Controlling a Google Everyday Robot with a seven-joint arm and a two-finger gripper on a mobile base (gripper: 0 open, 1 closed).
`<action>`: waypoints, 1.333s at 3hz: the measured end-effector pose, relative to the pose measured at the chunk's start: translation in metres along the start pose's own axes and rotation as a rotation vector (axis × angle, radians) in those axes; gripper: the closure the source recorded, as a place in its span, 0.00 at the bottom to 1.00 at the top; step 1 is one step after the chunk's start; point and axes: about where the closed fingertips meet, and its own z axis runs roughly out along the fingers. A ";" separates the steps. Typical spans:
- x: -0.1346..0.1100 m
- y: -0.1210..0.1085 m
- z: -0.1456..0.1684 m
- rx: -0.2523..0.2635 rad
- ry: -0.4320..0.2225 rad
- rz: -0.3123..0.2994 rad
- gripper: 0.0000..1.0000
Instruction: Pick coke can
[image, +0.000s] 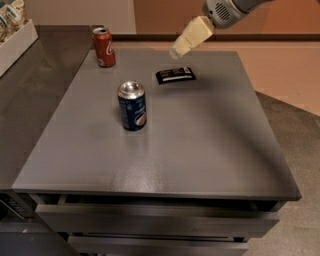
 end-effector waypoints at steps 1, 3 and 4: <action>-0.011 -0.001 0.018 0.009 -0.046 0.055 0.00; -0.037 -0.006 0.052 0.091 -0.194 0.144 0.00; -0.037 -0.006 0.052 0.091 -0.192 0.143 0.00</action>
Offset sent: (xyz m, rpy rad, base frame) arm 0.0428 0.0457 -0.0057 0.2500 -0.0640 -0.1453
